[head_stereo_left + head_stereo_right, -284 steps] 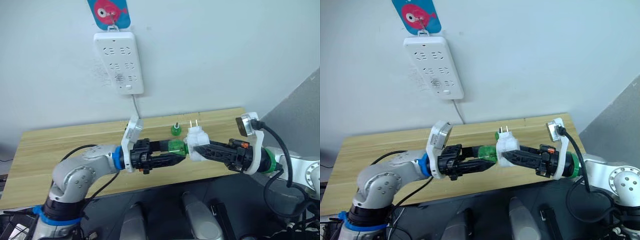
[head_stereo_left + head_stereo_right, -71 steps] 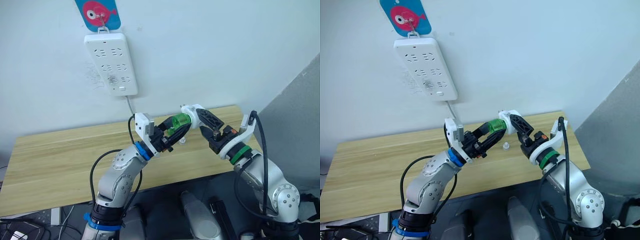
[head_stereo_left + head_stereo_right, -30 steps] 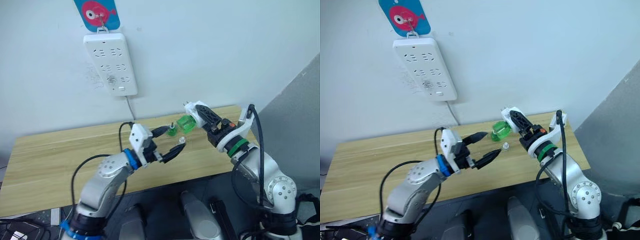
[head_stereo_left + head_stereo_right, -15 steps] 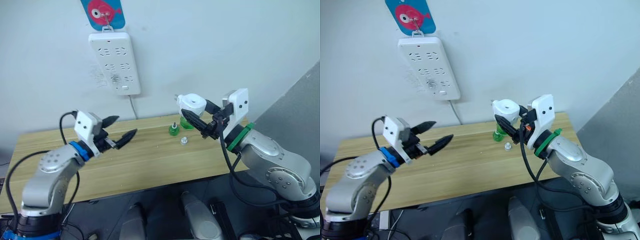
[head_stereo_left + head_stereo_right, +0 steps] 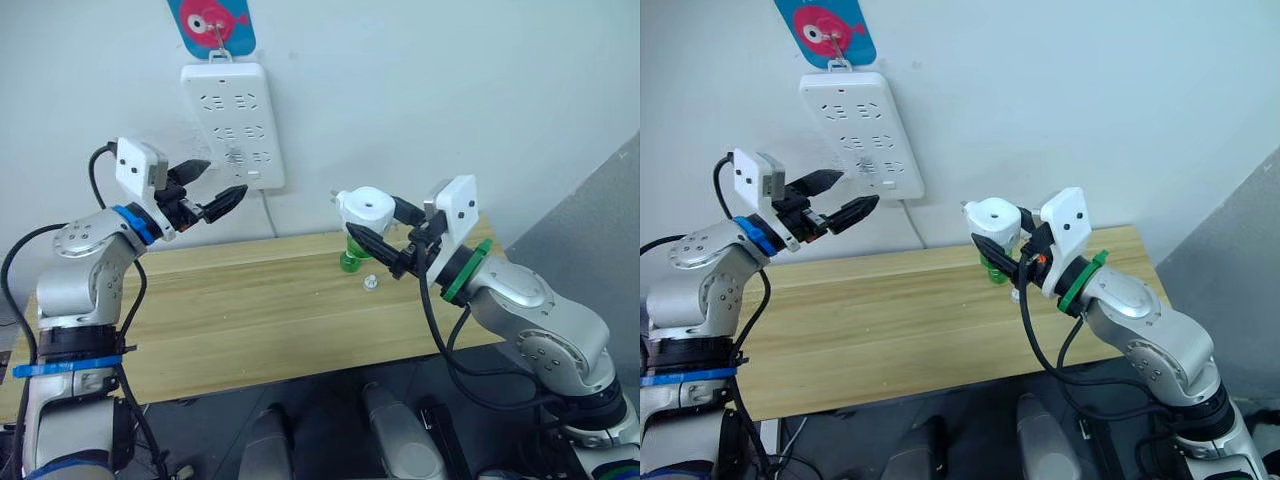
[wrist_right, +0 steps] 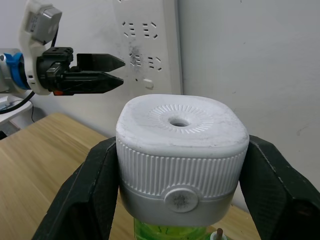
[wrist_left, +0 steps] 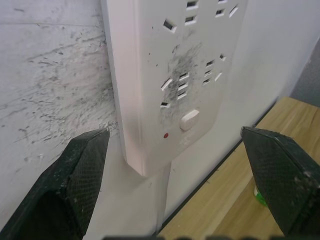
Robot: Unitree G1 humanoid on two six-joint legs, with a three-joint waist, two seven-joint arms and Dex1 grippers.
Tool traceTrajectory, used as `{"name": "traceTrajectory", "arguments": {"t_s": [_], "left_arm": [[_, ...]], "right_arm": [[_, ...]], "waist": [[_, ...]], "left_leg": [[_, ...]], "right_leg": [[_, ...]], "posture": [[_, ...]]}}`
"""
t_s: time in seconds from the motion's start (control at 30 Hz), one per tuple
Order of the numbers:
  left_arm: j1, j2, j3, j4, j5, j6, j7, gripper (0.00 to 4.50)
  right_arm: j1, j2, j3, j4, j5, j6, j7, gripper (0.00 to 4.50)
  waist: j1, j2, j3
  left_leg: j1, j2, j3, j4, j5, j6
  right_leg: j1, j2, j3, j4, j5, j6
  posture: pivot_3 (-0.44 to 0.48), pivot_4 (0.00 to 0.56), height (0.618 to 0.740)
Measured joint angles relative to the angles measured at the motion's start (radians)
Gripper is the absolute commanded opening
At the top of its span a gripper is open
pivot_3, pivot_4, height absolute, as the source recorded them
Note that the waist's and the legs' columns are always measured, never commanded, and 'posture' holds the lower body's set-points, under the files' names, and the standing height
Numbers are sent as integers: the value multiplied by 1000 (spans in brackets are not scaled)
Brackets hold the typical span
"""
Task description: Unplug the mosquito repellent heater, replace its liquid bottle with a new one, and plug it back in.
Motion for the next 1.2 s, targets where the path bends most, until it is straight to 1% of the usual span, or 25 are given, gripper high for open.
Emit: {"name": "traceTrajectory", "arguments": {"t_s": [0.07,0.17,0.37,0.47,0.67,0.73,0.97,1.2], "left_arm": [[-48,-10,-16,61,21,-34,-22,4500],[-85,-19,-32,125,39,-75,-67,4500],[-124,-56,-56,180,53,-100,-123,4500],[-135,-69,-60,183,51,-100,-147,3894],[-153,-77,-61,210,53,-117,-155,1999],[-154,-84,-59,211,48,-122,-169,1490],[-140,-89,-53,188,43,-109,-164,1398],[-58,-24,-21,21,7,26,-136,1323]], "right_arm": [[-3,12,-2,-2,-8,11,6,3013],[-3,25,-10,-4,-12,30,9,3013],[-4,48,-28,-15,-13,60,25,3013],[-7,55,-33,-17,-13,67,33,3013],[-71,78,-36,-14,-13,87,46,3013],[-90,86,-36,-4,-14,92,52,3013],[-200,113,-25,81,-74,116,70,3013],[-309,203,44,223,-187,127,72,3013]], "waist": [[0,0,0],[2,0,0],[2,0,0],[-1,0,0],[-5,0,0],[-2,0,0],[0,0,0],[-9,0,0]], "left_leg": [[0,0,0,0,0,0],[0,0,-1,1,0,0],[0,0,-1,3,0,0],[0,0,-1,2,0,0],[0,0,-2,2,0,0],[0,-1,-2,2,0,0],[0,-1,-3,6,1,0],[0,0,-4,4,0,0]], "right_leg": [[0,0,0,0,0,0],[1,0,0,0,0,0],[1,0,0,1,0,0],[1,0,-1,1,0,0],[1,0,-1,1,0,0],[2,0,-2,1,0,0],[4,-1,-2,2,1,0],[3,0,-3,2,1,0]], "posture": [[-206,258,740],[-212,259,740],[-221,261,740],[-222,262,740],[-223,264,740],[-222,264,740],[-214,268,740],[-185,265,740]]}}
